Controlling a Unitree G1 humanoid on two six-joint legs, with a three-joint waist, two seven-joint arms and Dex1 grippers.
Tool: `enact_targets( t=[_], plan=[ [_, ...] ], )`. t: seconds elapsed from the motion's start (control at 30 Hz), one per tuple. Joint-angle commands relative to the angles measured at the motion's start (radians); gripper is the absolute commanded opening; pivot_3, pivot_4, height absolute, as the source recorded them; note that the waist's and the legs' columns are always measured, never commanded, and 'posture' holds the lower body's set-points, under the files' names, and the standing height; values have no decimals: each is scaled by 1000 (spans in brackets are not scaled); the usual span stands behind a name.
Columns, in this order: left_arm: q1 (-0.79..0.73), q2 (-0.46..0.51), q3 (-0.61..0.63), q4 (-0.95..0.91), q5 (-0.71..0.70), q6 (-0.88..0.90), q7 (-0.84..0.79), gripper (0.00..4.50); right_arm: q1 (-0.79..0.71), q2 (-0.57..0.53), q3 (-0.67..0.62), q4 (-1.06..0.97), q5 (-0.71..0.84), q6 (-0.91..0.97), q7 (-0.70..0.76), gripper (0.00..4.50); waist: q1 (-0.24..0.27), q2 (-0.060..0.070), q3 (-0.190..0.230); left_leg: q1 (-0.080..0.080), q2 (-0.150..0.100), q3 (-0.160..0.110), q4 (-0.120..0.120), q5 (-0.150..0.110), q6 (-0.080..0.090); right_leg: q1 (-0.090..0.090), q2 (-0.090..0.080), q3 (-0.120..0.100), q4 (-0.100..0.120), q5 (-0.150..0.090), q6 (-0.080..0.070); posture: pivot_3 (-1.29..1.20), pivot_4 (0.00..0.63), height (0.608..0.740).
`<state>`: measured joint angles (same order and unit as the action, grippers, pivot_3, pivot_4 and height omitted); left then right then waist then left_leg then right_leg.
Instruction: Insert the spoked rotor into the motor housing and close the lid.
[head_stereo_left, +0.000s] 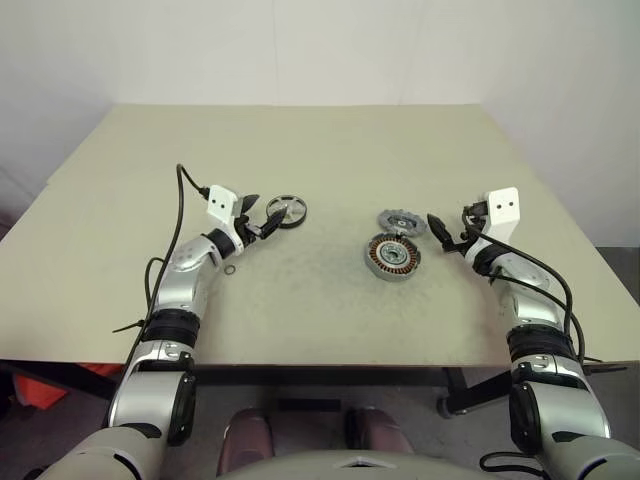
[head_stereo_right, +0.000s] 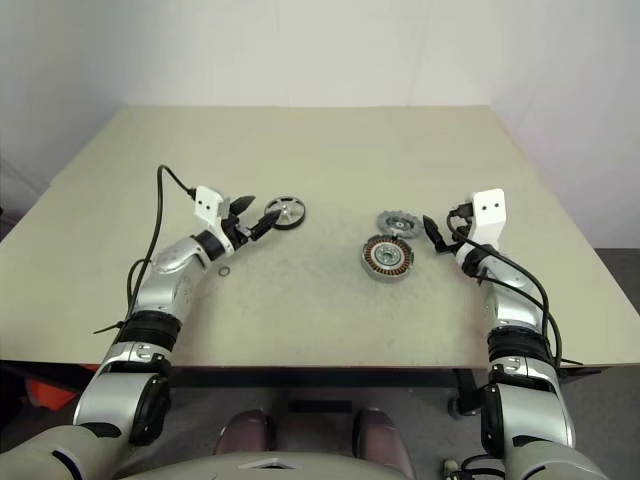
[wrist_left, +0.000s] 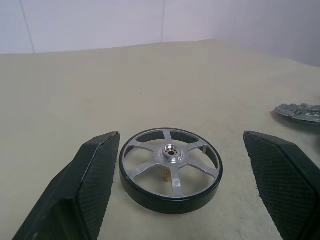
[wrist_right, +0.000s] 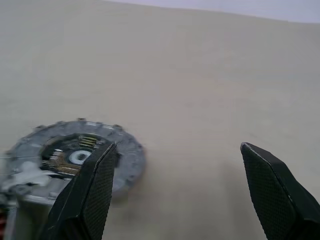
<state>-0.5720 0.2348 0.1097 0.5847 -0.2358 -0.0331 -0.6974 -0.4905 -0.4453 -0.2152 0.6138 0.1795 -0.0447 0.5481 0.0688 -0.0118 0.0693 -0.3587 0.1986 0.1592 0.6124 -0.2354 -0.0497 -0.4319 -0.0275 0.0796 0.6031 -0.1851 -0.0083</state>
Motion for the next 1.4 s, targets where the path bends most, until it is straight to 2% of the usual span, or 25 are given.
enact_targets(
  t=[0.03,0.2,0.33,0.53,0.73,0.97,1.23,1.4],
  plan=[
    [-17,2,-4,-33,-11,-3,-8,4174,-5,-50,23,-154,14,61,55,4462,1,0,0,0,0,0,0,0,0,0,0,0,0,0,0,0,0,740],
    [-22,-4,-10,-26,-8,-6,-7,4174,-25,-154,121,-312,-55,217,124,4462,2,0,0,0,0,-1,0,0,0,0,0,-1,0,0,0,0,0,740],
    [-24,-9,-14,-20,-6,-8,-3,4174,-28,-259,211,-444,-92,270,247,4462,3,0,0,-1,0,-3,0,0,0,0,0,-2,0,0,0,0,0,740],
    [-50,-11,-15,17,0,-17,0,4174,-110,-424,398,-487,-197,200,531,4462,1,0,1,-2,0,-5,0,0,2,0,-1,-4,0,0,0,0,0,740],
    [-48,-18,-18,23,3,-26,6,4174,-247,-453,532,-344,-317,41,685,4462,2,0,1,-2,0,-6,1,1,3,0,-3,-6,3,-1,-2,0,0,740],
    [-23,-15,-15,3,3,-25,15,4174,-320,-469,565,-315,-324,-66,855,4462,7,0,0,-9,2,-6,1,5,10,0,-11,-18,3,-2,-3,0,0,740],
    [-14,-15,-18,-7,3,-22,23,4174,-309,-488,550,-398,-300,-105,950,4462,20,0,0,-10,5,-7,1,11,12,1,-14,-26,6,-2,-3,0,0,740],
    [-17,-17,-20,-4,5,-21,23,4174,-261,-478,563,-400,-313,-87,945,4462,27,0,0,-10,5,-7,1,11,11,1,-15,-28,6,-2,-3,0,0,740]
  ],
)
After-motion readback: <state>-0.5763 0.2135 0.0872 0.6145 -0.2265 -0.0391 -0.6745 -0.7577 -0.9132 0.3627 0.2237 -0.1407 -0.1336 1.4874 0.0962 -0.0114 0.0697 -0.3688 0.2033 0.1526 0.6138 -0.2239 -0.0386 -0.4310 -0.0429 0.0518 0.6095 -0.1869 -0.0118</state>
